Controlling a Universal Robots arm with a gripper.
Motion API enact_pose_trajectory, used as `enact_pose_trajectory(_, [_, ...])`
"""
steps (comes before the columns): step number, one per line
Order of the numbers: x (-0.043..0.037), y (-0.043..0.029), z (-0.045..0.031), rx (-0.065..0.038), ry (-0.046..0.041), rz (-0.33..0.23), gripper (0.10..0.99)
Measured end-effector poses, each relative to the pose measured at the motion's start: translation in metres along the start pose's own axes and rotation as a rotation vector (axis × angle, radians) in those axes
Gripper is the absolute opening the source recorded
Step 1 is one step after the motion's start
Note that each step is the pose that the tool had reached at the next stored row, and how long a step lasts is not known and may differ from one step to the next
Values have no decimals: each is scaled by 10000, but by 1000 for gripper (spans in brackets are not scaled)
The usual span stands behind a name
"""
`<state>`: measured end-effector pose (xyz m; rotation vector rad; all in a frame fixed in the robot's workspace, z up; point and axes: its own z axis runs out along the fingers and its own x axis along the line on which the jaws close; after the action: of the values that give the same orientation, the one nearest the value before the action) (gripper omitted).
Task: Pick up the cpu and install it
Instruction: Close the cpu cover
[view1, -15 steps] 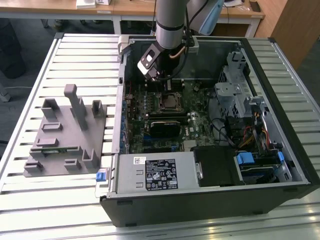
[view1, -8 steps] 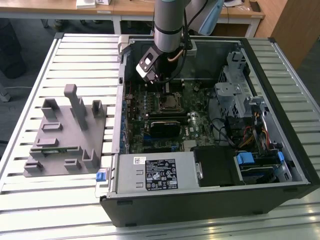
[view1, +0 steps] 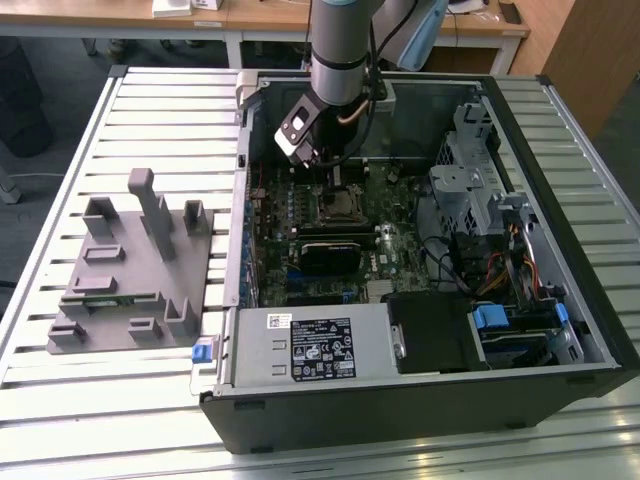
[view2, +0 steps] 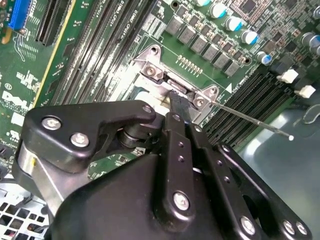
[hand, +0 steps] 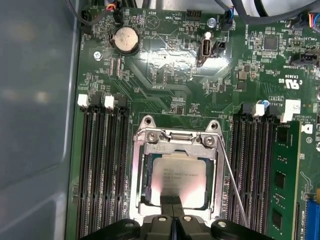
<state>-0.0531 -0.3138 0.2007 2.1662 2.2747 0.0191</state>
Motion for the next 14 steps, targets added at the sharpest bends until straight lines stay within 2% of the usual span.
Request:
enact_pose_trajectory(3, [2,6,-8,1,-2,1,106])
enact_pose_trajectory(8, [3,8,-105,1,-1,0,106])
enact_pose_trajectory(14, [0,74,-106,5,-1,-1,106])
